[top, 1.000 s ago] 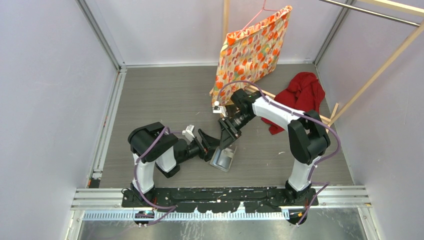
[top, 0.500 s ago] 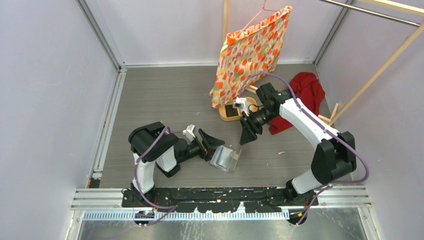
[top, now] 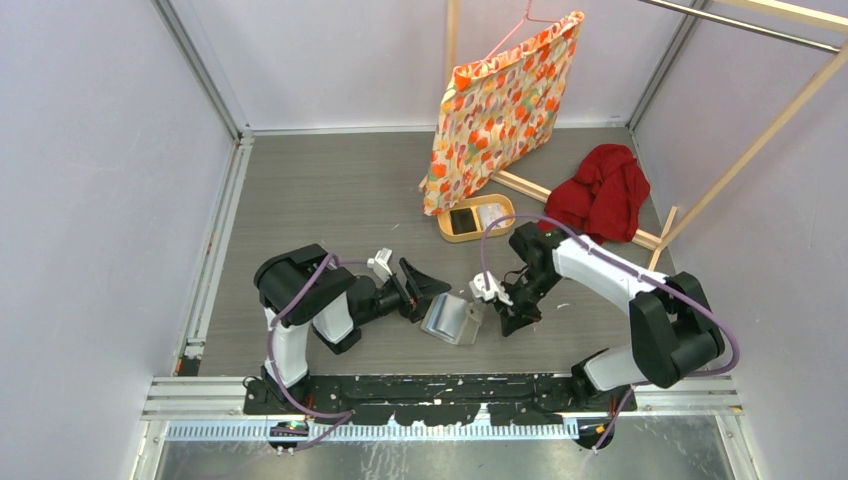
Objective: Put the credit cards into the card holder
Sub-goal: Close the card holder at the center of the board.
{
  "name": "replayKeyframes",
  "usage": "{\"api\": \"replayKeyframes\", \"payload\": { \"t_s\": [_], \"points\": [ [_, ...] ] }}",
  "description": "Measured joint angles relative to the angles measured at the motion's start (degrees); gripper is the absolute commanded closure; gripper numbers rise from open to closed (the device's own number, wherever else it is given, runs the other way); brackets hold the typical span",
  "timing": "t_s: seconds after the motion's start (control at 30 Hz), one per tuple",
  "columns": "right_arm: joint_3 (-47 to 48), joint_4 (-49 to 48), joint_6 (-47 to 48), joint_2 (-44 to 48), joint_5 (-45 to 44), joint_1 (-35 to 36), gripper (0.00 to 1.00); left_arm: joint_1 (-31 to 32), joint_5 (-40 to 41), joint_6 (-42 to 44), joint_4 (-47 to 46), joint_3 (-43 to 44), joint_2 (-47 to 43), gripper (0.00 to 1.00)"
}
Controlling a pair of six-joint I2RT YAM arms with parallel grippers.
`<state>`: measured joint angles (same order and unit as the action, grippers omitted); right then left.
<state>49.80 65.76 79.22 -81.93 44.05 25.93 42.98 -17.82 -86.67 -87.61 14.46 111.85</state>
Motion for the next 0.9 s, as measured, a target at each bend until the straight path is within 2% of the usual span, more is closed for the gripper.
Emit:
{"api": "replayKeyframes", "payload": {
  "t_s": [0.2, 0.37, 0.7, 0.9],
  "points": [
    [-3.6, -15.0, -8.2, 1.1, -5.8, 7.3, 0.98, 0.0, -0.3, 1.0, 1.2, 0.0, -0.9, 0.0],
    [0.1, -19.3, -16.9, -1.2, -6.0, 8.9, 0.98, 0.2, -0.2, 3.7, 7.4, -0.8, -5.7, 0.0],
    [7.3, -18.1, -29.4, -7.2, -4.1, 8.9, 0.98, 1.8, 1.3, 11.0, 36.6, -0.5, -24.6, 0.0],
    [13.7, -13.7, -35.1, -14.5, -0.3, 8.9, 0.98, 2.1, 1.5, 12.5, 45.7, -0.2, -29.8, 0.0]
  ]
}}
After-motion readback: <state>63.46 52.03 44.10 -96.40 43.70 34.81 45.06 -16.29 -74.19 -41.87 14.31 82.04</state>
